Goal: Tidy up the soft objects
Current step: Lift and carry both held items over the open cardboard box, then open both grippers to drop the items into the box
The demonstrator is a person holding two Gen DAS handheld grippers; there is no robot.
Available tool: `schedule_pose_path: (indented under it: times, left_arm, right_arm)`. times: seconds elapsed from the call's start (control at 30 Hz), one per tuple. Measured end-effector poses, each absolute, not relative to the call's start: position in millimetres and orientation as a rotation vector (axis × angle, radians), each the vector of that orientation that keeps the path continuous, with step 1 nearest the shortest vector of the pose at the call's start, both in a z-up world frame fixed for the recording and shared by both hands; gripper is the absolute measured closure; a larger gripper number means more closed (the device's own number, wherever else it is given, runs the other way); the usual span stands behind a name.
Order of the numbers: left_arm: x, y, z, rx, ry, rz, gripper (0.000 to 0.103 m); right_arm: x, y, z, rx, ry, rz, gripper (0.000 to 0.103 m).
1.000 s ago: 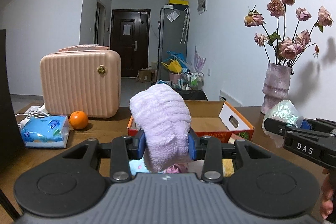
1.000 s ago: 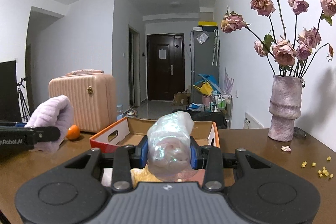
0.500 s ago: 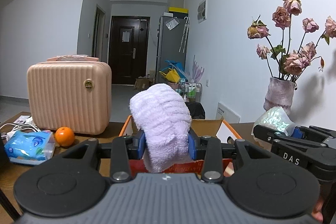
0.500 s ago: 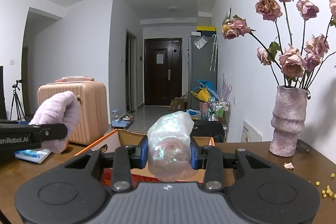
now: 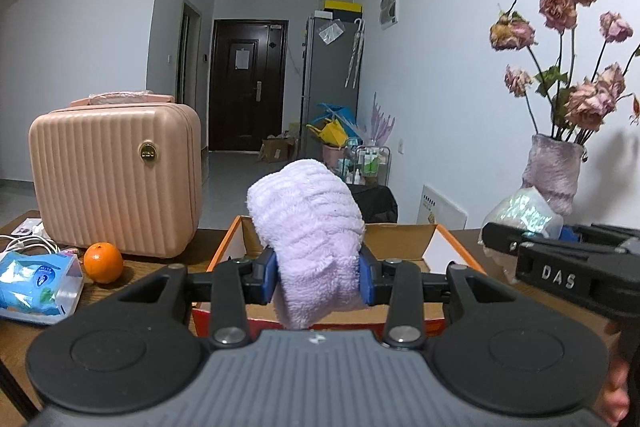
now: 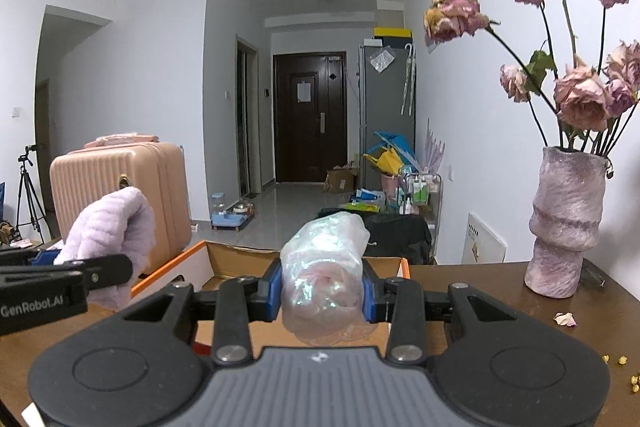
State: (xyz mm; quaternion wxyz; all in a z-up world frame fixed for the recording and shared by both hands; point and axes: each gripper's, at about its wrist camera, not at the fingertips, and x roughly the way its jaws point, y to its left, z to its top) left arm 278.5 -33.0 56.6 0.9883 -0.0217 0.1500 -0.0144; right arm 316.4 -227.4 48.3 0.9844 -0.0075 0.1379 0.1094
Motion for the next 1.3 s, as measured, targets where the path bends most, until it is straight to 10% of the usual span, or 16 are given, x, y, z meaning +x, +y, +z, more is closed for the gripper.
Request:
schedule_pose_path:
  times: [1.3]
  left_arm:
    - [410, -13, 21, -0.053, 0.487, 0.064, 0.061]
  right_arm:
    - [427, -218, 17, -0.07, 0.491, 0.244, 0.062]
